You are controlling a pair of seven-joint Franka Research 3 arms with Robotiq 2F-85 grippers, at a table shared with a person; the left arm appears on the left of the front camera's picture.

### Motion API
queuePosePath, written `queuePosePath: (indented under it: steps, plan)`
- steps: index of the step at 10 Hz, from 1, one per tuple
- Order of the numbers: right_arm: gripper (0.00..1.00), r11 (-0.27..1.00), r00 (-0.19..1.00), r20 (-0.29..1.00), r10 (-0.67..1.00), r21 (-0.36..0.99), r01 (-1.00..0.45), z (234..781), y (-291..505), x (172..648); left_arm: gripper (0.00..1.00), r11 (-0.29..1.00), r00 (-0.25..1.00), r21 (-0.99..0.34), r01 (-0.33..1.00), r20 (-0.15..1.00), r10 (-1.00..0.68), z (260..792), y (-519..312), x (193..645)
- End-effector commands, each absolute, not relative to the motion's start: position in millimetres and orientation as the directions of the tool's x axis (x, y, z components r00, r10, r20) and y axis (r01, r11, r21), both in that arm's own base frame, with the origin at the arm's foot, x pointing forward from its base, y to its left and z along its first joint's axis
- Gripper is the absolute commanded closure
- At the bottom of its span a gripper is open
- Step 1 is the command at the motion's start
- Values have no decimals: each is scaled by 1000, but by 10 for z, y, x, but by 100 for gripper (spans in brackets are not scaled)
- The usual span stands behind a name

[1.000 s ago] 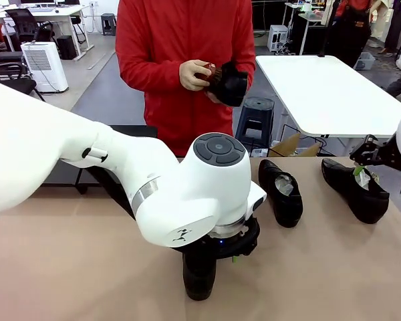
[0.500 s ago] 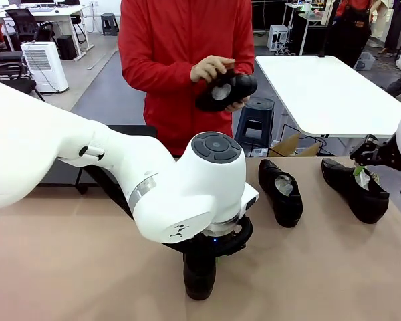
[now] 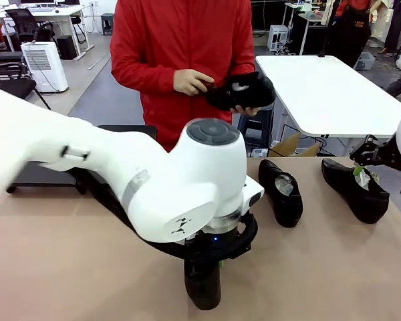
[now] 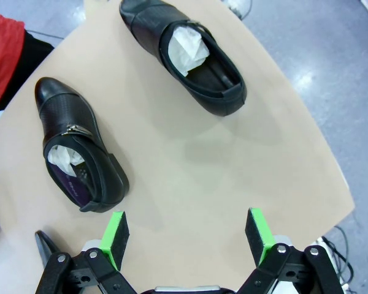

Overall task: Organize the shoes by placing them on the stand.
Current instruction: Place the Shoe from the middle of the table onto the Shoes Stand.

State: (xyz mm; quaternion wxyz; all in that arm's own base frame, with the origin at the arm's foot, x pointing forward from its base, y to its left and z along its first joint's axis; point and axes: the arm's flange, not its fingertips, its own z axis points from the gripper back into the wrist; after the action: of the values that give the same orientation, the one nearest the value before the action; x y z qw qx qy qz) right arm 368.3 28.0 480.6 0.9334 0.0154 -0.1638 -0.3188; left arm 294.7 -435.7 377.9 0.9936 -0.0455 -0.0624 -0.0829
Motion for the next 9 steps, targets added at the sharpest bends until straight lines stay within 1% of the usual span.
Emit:
queuePosePath:
  steps: [1,2,3,4,6,8,9]
  plan:
    - [0,800,746,301,-594,130,585,4815,287,3683,100,976,968,-113,188,191,-165,4415,-3800,2724]
    - [0,800,746,301,-594,130,585,4815,287,3683,100,975,948,-154,160,300,-108,4634,-3480,2834]
    - [0,800,746,301,-594,130,585,4815,287,3683,100,979,935,-167,117,351,-52,4772,-3173,3033]
    - [0,800,746,301,-594,130,585,4815,287,3683,100,975,902,-172,139,428,-53,4918,-2894,3188]
    - [0,800,746,301,-594,130,585,4815,287,3683,100,977,836,-121,175,543,-83,5132,-2480,3588]
    - [0,800,746,301,-594,130,585,4815,287,3683,100,988,809,-71,136,584,-70,5180,-2141,4036]
    - [0,800,746,301,-594,130,585,4815,287,3683,100,990,820,-77,114,571,-50,5185,-2026,4164]
